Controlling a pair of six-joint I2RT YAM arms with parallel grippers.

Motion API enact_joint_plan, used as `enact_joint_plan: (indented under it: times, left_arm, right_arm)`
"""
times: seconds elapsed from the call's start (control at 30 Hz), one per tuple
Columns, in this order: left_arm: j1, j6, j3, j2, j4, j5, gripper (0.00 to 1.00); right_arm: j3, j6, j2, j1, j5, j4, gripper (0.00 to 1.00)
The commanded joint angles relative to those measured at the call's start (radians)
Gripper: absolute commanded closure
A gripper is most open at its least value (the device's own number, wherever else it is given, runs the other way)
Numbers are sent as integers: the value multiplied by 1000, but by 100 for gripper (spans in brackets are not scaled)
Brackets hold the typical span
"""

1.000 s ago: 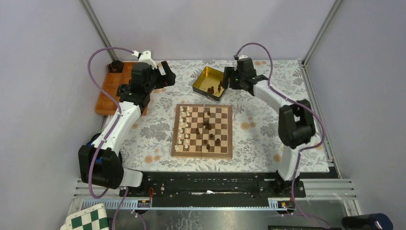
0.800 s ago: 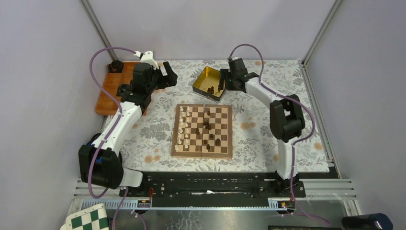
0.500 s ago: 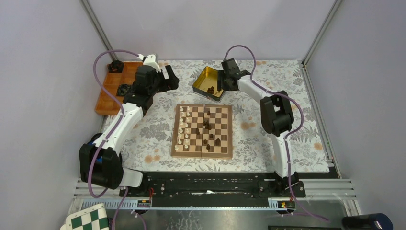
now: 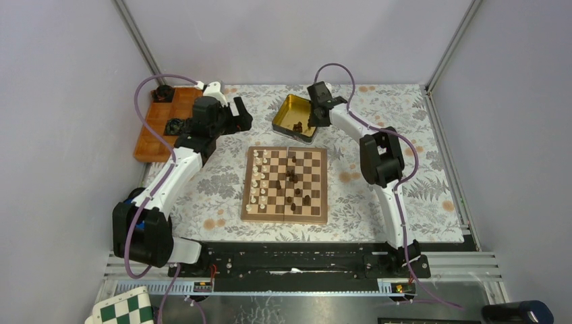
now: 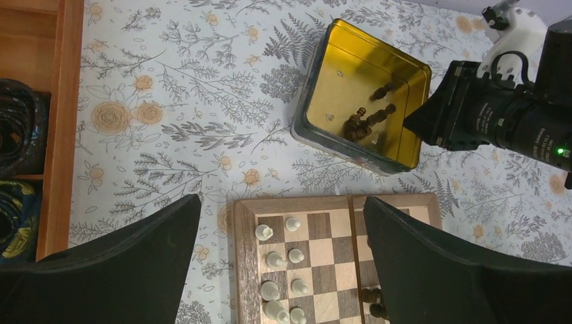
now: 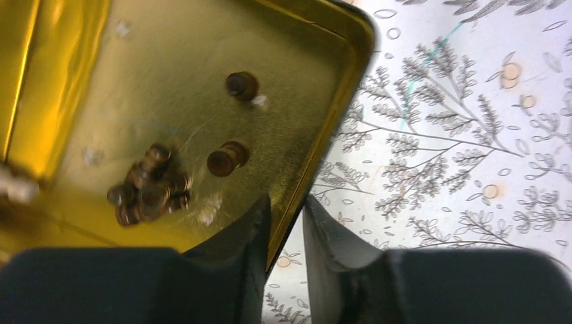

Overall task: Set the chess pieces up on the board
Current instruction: Move the storage box to the center of the board.

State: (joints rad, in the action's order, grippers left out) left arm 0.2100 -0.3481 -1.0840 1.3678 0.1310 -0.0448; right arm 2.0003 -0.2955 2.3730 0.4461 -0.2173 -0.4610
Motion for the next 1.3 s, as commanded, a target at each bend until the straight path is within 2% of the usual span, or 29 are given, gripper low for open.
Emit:
enact_joint_plan:
  times: [0.0, 0.43, 0.8, 1.0, 1.27]
  left_arm:
    - [7, 5, 13, -13, -22, 3, 1]
    - [8, 12, 11, 4, -21, 12, 1]
    - [8, 11, 28, 16, -17, 13, 1]
    - [8, 0, 62, 4, -19, 11, 1]
    - [8, -9, 105, -38, -15, 5, 1]
  right_arm:
    - [68, 30, 5, 5, -87, -5, 74]
    - [103, 24, 1, -100, -110, 2, 100]
    - [94, 57, -44, -253, -119, -18, 100]
    - [1, 82, -108, -265, -144, -25, 100]
    - [-243, 24, -251, -277, -234, -2, 100]
